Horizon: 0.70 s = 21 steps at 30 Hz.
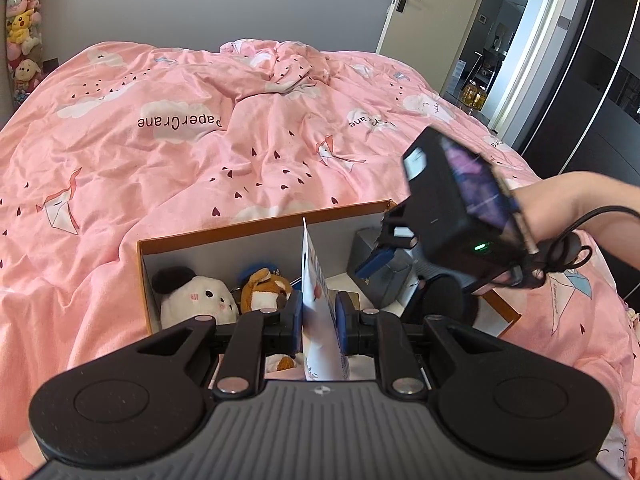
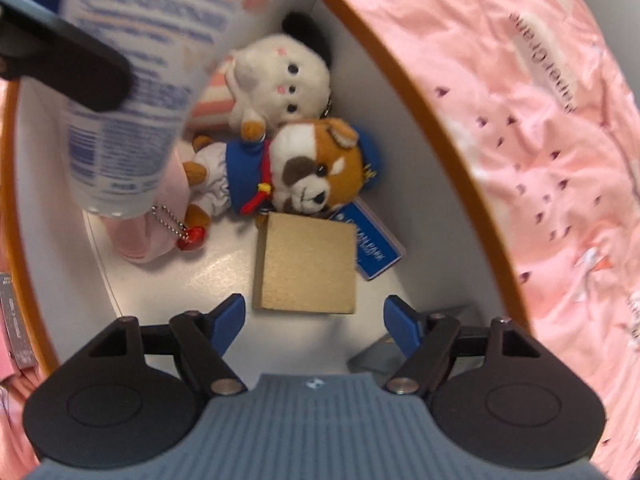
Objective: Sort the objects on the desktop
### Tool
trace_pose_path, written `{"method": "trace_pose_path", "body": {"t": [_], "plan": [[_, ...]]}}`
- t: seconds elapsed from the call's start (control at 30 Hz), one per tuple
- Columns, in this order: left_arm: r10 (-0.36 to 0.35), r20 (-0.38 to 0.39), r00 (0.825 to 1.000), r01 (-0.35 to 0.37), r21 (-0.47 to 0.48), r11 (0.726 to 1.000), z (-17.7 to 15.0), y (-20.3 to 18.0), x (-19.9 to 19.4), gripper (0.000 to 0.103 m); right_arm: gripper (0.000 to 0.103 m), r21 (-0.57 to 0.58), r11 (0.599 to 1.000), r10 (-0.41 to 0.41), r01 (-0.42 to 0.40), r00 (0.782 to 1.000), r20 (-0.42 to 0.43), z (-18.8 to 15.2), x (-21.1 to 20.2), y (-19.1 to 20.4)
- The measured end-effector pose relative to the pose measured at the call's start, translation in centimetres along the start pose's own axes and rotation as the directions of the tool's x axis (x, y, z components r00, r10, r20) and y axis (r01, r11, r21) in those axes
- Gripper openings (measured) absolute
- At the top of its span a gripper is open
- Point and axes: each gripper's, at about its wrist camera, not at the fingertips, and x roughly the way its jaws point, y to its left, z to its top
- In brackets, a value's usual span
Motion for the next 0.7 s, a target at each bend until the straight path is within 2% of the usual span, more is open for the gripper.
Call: {"method": "trace_pose_path", "body": {"t": [0.17,0.23,0.27,0.4,0.53,0.63,0.7], "plan": [[-0.004,-0.002,1.0,0.004,0.002,1.0,-0.1,0.0,-0.1,0.019,0.077,0.029,0.999,0.027,-0.026,0.999,-0.038,0.4,1.8,-0.1],[-0.005,-0.002,1.0,0.005,0.001,1.0,-0.2,0.0,-0.1,0.019,0.073,0.04,0.999,0.033,-0.032,0.999,-0.042,0.5,2.3,-0.3],[-0.005,-0.002,1.0,0.005,0.002,1.0,-0.2,0.1,-0.1,0.019,0.066,0.043,0.998,0.039,-0.037,0.998,-0.043,0.5,2.4,-0.3],[-0.004,-0.003,1.0,0.004,0.003,1.0,-0.2,0.0,0.0,0.019,0.065,0.036,0.998,0.045,-0.044,0.998,-0.039,0.4,2.3,-0.1],[-0.005,-0.006,1.0,0.005,0.003,1.0,-0.2,0.0,0.1,0.019,0.064,0.002,1.0,0.005,-0.005,0.999,-0.036,0.4,1.1,0.0],[-0.009,-0.007,1.0,0.009,-0.001,1.0,-0.2,0.1,0.2,0.019,0.064,-0.039,0.998,-0.051,0.049,0.998,-0.045,0.8,-0.1,-0.1],[-0.011,-0.008,1.0,0.011,-0.004,1.0,-0.2,0.1,0.3,0.019,0.063,-0.087,0.991,-0.107,0.1,0.991,-0.08,1.1,-0.2,0.1]]}}
